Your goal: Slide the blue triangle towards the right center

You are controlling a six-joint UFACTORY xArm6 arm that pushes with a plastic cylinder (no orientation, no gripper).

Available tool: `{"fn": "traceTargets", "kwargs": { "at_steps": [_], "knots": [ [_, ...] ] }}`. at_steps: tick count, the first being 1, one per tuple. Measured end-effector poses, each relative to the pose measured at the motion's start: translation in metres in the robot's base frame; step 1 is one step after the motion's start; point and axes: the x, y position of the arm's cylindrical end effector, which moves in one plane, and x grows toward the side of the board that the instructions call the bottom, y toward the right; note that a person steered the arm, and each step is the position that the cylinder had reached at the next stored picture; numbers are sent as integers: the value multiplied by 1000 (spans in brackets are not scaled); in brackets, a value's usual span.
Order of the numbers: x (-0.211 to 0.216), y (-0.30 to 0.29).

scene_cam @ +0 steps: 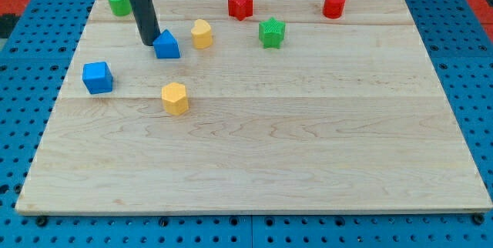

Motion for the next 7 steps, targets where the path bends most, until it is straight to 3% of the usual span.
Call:
{"fn": "traceTargets", "kwargs": {
  "at_steps": [1,3,5,6,7],
  "knots": [
    [24,36],
    [77,189],
    [107,194],
    [81,177],
    [78,199]
  ]
}}
